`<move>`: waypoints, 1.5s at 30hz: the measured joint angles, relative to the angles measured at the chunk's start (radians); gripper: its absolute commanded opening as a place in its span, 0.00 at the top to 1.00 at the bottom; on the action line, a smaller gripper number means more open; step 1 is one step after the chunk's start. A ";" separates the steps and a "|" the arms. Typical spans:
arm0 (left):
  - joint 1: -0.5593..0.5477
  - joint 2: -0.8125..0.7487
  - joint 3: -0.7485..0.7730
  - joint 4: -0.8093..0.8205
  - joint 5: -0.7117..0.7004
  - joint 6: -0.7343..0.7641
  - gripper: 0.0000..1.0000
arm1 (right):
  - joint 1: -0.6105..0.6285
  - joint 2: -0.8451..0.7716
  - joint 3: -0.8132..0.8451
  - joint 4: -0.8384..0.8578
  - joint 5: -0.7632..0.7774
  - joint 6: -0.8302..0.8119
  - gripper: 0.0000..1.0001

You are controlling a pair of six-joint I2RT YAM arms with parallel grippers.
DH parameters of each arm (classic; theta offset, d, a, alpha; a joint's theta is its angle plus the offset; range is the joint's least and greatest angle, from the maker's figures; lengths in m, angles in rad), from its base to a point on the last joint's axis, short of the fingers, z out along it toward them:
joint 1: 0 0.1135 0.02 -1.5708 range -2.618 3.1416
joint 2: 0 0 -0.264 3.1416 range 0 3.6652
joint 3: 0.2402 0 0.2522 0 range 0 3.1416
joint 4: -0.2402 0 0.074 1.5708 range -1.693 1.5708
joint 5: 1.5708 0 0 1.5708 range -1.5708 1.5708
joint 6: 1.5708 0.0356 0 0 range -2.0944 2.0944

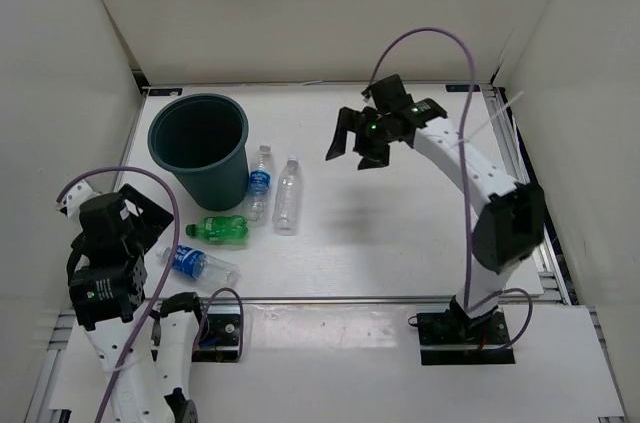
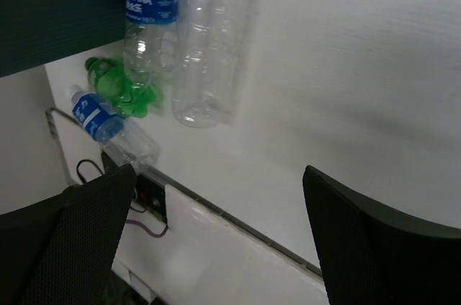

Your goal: Put the plastic bottles in the bin

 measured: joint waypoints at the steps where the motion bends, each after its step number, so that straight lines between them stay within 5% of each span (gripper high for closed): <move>1: 0.000 0.006 0.000 0.000 -0.004 0.000 0.00 | 0.005 0.042 0.022 0.000 -0.039 0.001 0.00; 11: -0.024 0.037 0.000 0.002 -0.046 0.008 0.00 | 0.055 0.395 0.224 0.075 -0.282 0.003 0.00; 24: -0.051 0.044 -0.007 -0.005 -0.046 0.028 0.00 | 0.064 0.606 0.267 0.085 -0.336 0.001 0.02; 31: -0.051 0.045 -0.023 -0.011 -0.039 0.030 0.00 | 0.077 0.698 0.336 0.110 -0.401 0.002 0.16; 45: -0.051 0.045 -0.038 -0.013 -0.039 0.029 0.00 | 0.073 0.670 0.270 0.129 -0.459 0.001 0.67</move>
